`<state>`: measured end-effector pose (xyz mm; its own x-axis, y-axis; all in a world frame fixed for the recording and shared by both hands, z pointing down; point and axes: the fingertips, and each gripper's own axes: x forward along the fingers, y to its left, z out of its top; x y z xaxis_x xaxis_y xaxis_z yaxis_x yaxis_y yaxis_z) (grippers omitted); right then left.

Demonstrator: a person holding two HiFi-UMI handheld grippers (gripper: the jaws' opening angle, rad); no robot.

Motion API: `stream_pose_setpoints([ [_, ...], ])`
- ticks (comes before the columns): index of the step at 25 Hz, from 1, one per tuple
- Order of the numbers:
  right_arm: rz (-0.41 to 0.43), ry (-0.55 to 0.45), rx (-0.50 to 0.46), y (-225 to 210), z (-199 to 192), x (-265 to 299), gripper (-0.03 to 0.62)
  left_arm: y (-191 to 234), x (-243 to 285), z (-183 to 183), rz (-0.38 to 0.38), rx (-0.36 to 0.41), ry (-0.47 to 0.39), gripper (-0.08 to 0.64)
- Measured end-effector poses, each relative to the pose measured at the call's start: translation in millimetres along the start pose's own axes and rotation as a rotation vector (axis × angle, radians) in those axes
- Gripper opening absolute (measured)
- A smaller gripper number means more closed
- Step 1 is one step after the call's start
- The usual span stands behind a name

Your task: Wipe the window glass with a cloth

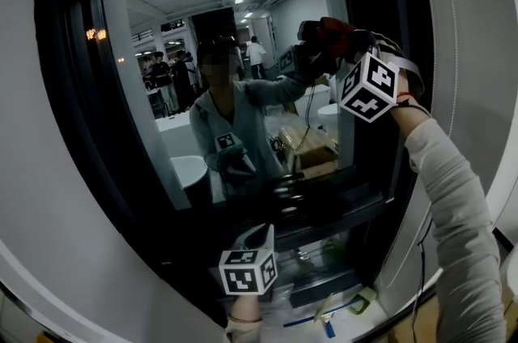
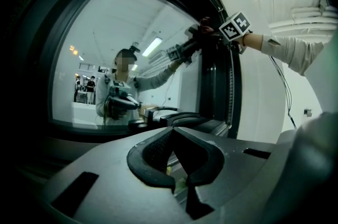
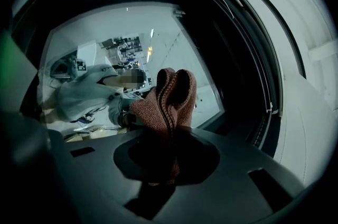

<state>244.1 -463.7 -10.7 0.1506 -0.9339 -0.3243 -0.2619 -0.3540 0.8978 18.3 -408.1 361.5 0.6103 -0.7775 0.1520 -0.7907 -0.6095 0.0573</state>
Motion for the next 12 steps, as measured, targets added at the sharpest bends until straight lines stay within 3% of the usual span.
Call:
stream_pose_setpoints([
  [12, 0.083, -0.003, 0.044, 51.0, -17.2, -14.6, 0.054, -8.8, -1.2, -0.9, -0.004, -0.001, 0.006, 0.005],
])
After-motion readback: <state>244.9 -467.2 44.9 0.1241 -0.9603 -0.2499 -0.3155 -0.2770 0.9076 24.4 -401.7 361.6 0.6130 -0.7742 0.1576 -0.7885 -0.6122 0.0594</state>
